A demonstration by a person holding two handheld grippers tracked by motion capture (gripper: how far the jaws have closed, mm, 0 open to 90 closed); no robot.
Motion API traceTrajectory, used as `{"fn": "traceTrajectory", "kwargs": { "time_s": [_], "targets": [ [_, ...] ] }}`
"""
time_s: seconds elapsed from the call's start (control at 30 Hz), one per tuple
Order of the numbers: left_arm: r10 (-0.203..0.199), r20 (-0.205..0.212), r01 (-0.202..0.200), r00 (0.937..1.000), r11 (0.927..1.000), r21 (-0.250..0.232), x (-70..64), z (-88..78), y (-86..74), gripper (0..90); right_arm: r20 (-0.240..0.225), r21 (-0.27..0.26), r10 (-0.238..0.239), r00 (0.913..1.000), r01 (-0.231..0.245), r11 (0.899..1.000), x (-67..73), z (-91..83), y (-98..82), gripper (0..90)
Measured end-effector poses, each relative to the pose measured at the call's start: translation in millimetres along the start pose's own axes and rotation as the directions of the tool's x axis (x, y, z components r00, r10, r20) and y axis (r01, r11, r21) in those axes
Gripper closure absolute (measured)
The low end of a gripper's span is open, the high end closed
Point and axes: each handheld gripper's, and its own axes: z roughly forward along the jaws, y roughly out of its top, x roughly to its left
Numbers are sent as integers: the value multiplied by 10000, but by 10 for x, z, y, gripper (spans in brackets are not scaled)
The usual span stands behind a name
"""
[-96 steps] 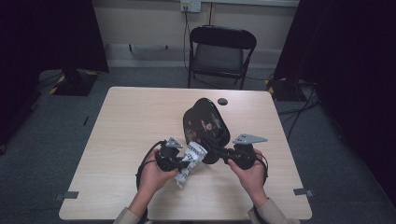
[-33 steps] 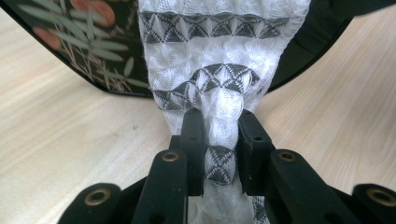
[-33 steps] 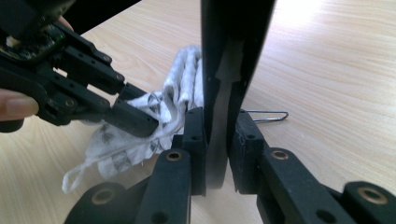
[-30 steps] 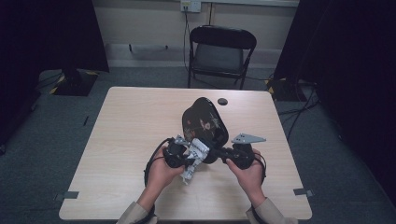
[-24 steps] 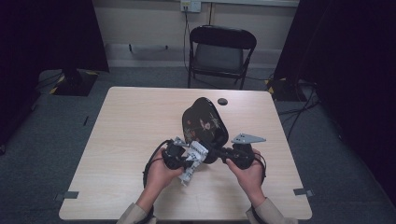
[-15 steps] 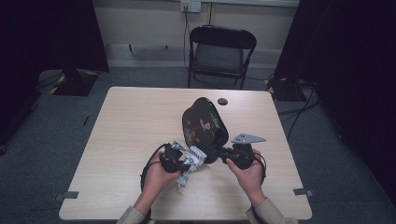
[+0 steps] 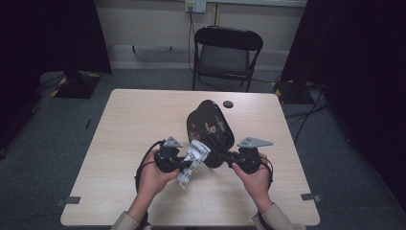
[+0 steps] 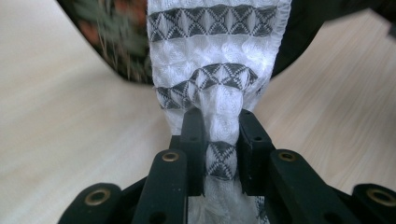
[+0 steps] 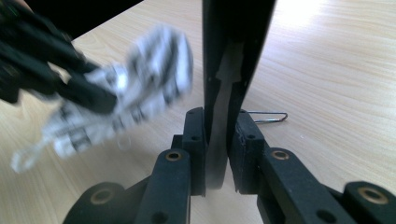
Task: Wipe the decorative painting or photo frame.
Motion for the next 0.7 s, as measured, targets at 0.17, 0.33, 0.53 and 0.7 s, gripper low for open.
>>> {"fn": "traceTrajectory", "kwargs": {
  "time_s": [0.17,0.33,0.53,0.7],
  "targets": [
    [385,1,-383,9993,9963,-771,-88,-145,210,753,-15,-49,25,10000,-25,10000,-1,-11,-1,773],
    [798,122,-776,9967,9885,-1300,-236,-211,449,753,-46,-29,32,10000,-32,10000,-6,-20,0,772],
    [1043,238,-990,9943,9812,-1658,-328,-226,602,751,-77,51,-109,9999,110,9999,0,-30,-2,739],
    [1219,229,-1158,9923,9768,-1800,-359,-231,675,751,-130,182,-185,9997,187,9997,0,-44,-17,723]
  ]
}}
